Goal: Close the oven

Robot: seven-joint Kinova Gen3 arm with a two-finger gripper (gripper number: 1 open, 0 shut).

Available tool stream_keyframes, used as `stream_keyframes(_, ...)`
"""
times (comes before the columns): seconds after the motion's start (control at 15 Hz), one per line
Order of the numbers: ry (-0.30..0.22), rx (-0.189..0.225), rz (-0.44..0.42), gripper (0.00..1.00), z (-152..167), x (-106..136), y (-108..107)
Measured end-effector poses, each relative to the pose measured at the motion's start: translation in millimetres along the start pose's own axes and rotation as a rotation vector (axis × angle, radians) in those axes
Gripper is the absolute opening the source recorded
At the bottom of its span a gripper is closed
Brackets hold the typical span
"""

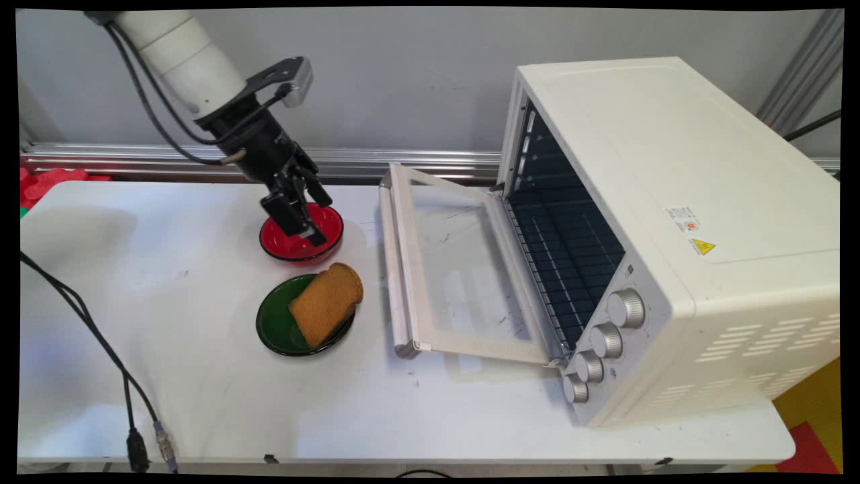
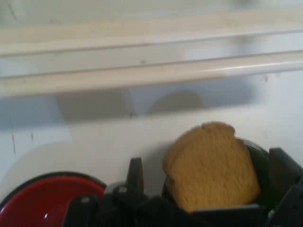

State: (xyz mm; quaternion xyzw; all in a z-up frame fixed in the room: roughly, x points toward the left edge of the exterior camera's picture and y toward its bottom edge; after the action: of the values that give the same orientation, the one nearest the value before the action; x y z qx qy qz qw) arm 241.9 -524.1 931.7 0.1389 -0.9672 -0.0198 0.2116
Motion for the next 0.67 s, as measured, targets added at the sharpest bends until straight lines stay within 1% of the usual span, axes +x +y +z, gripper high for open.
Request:
stream_keyframes(0.13, -0.001, -0.001, -0.029, 1.0, 5.2, 1.9, -7.3)
stream_keyframes(0.2, -0.006, -0.005, -0.026, 0.0, 7.3, 1.7, -9.9)
stream_keyframes(0.47, -0.014, -0.028, 0.01, 0.0, 18.4, -2.0, -20.9)
stream_keyframes(0.67, 0.02, -0.033, 0.04, 0.0, 37.4, -7.1, -29.5)
